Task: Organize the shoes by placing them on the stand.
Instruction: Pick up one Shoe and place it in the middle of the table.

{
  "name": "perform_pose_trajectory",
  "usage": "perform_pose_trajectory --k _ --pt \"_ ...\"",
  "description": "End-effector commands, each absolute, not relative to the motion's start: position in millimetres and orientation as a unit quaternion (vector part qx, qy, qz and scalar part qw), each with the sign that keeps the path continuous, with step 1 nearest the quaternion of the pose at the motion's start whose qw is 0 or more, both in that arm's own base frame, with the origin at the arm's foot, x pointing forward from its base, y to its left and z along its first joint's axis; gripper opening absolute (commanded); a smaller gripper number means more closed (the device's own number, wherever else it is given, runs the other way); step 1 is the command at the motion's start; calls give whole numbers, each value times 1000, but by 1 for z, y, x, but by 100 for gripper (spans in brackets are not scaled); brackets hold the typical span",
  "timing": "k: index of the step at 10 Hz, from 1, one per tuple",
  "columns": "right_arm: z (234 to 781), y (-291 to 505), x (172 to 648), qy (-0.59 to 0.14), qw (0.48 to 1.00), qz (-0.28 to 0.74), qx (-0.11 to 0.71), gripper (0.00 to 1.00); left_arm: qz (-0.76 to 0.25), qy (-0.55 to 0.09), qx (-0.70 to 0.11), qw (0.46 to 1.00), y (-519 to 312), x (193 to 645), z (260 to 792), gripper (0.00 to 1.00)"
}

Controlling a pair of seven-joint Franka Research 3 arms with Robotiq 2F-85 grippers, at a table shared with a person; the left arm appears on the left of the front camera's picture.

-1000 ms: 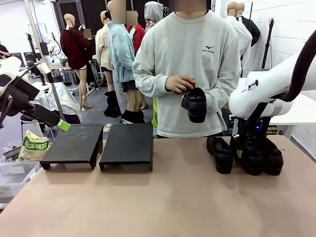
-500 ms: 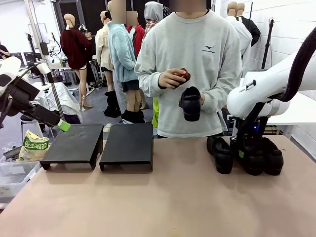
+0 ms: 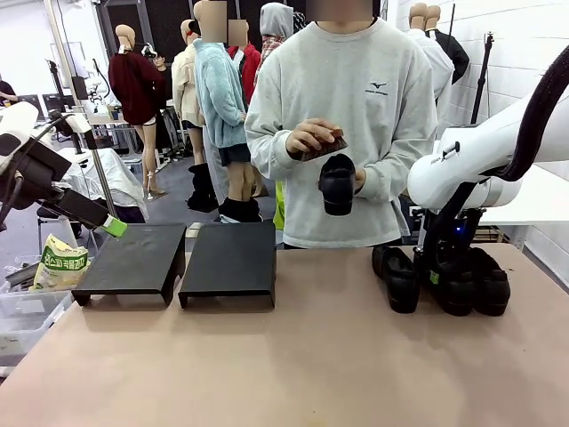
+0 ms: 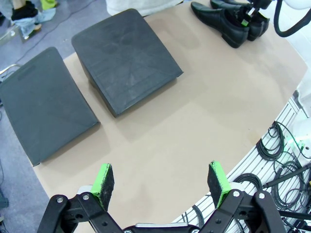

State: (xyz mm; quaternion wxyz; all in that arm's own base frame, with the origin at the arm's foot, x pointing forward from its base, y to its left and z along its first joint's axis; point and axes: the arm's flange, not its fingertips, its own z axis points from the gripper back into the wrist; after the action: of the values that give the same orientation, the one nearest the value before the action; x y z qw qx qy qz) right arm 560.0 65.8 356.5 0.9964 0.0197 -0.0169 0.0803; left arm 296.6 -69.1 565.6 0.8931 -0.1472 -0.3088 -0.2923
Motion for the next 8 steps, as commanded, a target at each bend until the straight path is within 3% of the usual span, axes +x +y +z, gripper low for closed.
perform_pose_trajectory --k 1,4,7,8 --pt "396 71 545 -61 997 51 22 0 -295 -309 -151 891 -68 297 566 100" --pt "466 89 494 -143 988 49 -23 0 -295 -309 -151 891 -68 297 566 100" --pt "499 115 428 -182 982 42 -41 0 -295 -309 -151 891 -68 297 566 100" --pt "498 98 475 -153 986 62 -18 0 -295 -309 -151 891 -68 297 566 100"
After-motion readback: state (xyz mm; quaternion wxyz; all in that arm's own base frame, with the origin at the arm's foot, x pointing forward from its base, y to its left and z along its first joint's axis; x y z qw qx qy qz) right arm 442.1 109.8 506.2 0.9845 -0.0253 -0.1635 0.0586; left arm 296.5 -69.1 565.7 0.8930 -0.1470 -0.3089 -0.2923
